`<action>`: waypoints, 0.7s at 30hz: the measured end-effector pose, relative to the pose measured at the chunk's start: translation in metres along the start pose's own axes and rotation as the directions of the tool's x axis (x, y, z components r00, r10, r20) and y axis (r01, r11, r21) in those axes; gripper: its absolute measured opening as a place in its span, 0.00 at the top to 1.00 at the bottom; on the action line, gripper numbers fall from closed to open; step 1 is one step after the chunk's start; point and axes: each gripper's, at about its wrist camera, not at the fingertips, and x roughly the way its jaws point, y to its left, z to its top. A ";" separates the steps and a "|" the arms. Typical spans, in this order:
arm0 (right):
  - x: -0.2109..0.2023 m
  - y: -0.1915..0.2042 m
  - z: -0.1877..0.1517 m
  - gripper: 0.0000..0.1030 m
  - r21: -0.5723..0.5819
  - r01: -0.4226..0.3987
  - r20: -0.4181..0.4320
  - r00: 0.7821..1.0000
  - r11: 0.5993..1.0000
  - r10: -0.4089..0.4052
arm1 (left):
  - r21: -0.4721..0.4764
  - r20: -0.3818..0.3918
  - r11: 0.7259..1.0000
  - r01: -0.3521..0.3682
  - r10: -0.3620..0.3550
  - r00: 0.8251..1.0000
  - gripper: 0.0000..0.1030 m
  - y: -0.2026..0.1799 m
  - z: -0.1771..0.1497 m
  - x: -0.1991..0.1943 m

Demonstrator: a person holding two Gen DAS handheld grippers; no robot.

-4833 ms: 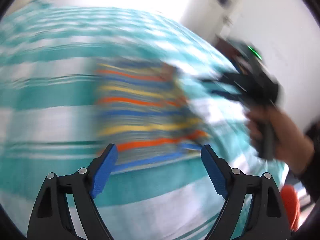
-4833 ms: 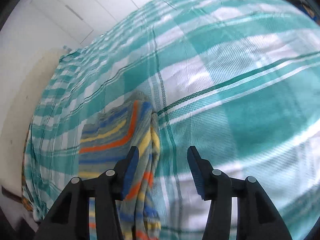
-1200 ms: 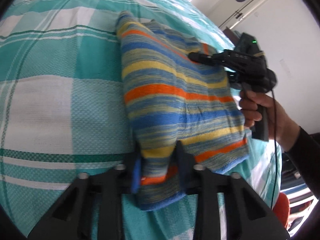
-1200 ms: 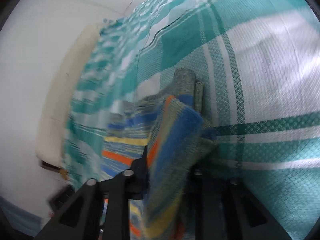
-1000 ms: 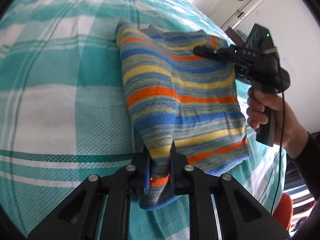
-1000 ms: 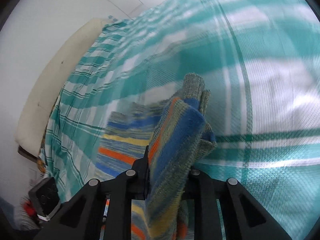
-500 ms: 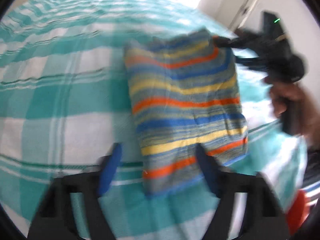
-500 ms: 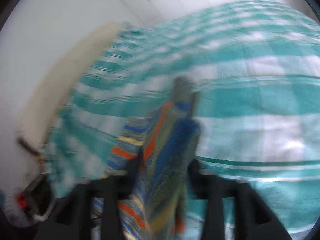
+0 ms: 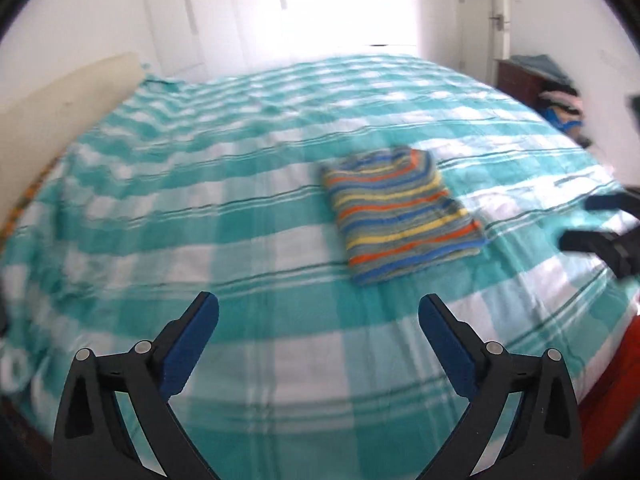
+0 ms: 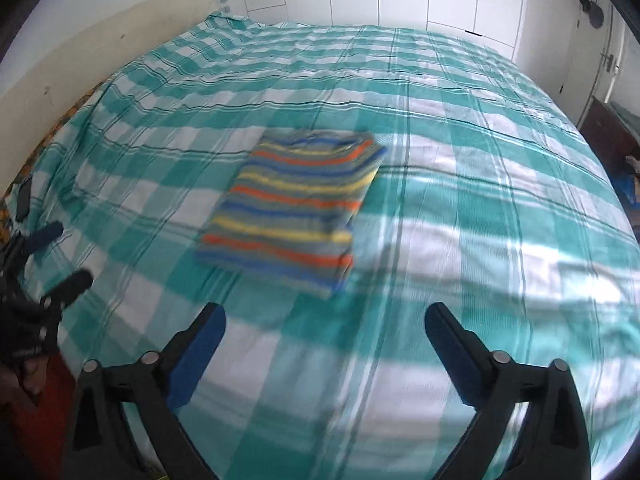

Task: Fold small clothes

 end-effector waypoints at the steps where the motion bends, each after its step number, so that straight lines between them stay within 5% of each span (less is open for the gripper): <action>1: -0.013 0.008 -0.012 0.01 0.008 0.005 0.007 1.000 1.000 -0.005 | 0.002 0.006 0.999 -0.043 0.043 0.999 0.02 0.002 -0.006 -0.013; 3: -0.034 0.027 -0.035 0.01 0.023 0.017 0.010 1.000 1.000 -0.018 | -0.005 -0.002 0.996 -0.090 0.090 0.996 0.02 0.006 -0.021 -0.031; 8: -0.069 0.064 -0.074 0.01 0.043 0.064 -0.026 0.998 0.997 -0.063 | -0.082 -0.107 0.997 -0.007 -0.002 0.994 0.02 0.016 -0.040 -0.061; 15: -0.116 0.099 -0.088 0.01 0.043 0.065 0.011 0.998 0.997 -0.066 | -0.078 -0.139 0.995 -0.069 0.057 0.989 0.02 0.021 -0.043 -0.083; 21: -0.125 0.103 -0.094 0.01 0.041 0.071 -0.010 0.997 0.997 -0.071 | -0.068 -0.159 0.997 -0.042 0.030 0.987 0.01 0.019 -0.045 -0.089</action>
